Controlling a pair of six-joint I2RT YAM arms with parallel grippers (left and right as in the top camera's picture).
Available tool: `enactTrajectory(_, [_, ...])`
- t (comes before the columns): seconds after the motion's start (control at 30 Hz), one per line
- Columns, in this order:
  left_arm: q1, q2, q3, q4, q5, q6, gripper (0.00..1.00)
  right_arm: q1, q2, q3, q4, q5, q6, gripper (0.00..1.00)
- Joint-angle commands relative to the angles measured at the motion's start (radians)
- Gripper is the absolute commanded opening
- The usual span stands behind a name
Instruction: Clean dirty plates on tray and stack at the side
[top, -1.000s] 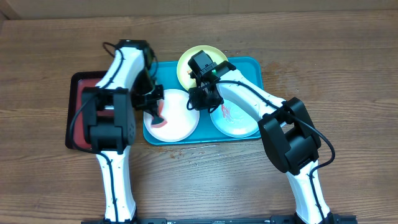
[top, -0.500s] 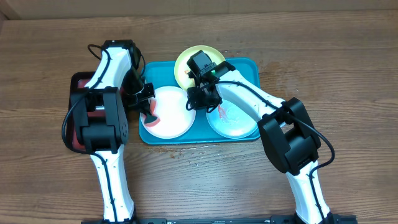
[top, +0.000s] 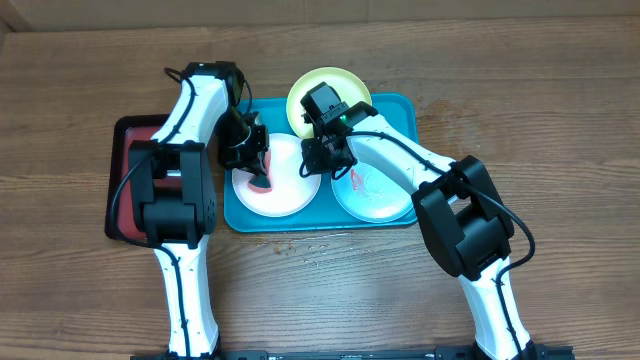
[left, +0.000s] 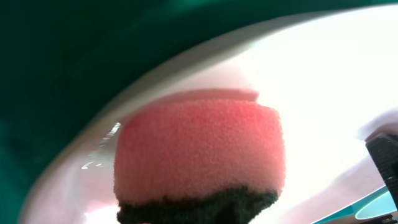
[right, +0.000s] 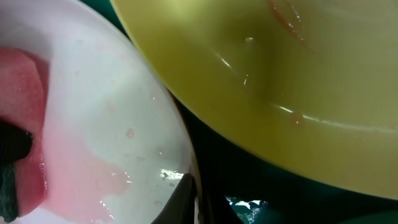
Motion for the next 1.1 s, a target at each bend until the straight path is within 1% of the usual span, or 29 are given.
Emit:
enactTrajectory(0.0, [-0.048,0.015,-0.002,0.038,0.076,0.027,0.04,0.027,0.031,-0.032,0.012,-0.015,-0.005,0.04])
enactTrajectory(0.07, [-0.058,0.015,-0.002,0.04,0.1,0.035,0.04,0.027,0.031,-0.032,0.012,-0.015,-0.005,0.04])
enactTrajectory(0.13, [-0.069,0.015,-0.002,0.05,0.163,0.078,0.04,0.027,0.031,-0.032,0.012,-0.016,-0.005,0.04])
enactTrajectory(0.2, [-0.081,0.015,-0.002,0.063,0.207,0.096,0.04,0.027,0.031,-0.032,0.012,-0.016,-0.005,0.04])
enactTrajectory(0.4, [-0.126,0.015,-0.002,0.056,0.193,0.094,0.04,0.027,0.031,-0.032,0.011,-0.016,-0.001,0.04])
enactTrajectory(0.47, [-0.14,0.015,-0.002,0.039,0.14,0.077,0.04,0.027,0.031,-0.032,0.011,-0.016,-0.002,0.04])
enactTrajectory(0.57, [-0.153,0.015,-0.002,0.006,-0.014,-0.008,0.04,0.027,0.031,-0.032,0.008,-0.016,-0.002,0.04])
enactTrajectory(0.67, [-0.156,0.015,-0.002,-0.031,-0.129,-0.069,0.04,0.027,0.031,-0.032,0.005,-0.016,-0.002,0.04])
enactTrajectory(0.93, [-0.122,0.015,-0.002,-0.091,-0.338,-0.184,0.04,0.027,0.031,-0.032,0.005,-0.015,-0.002,0.04])
enactTrajectory(1.07, [-0.089,0.015,-0.002,-0.094,-0.389,-0.253,0.04,0.027,0.031,-0.032,0.005,-0.015,-0.002,0.04])
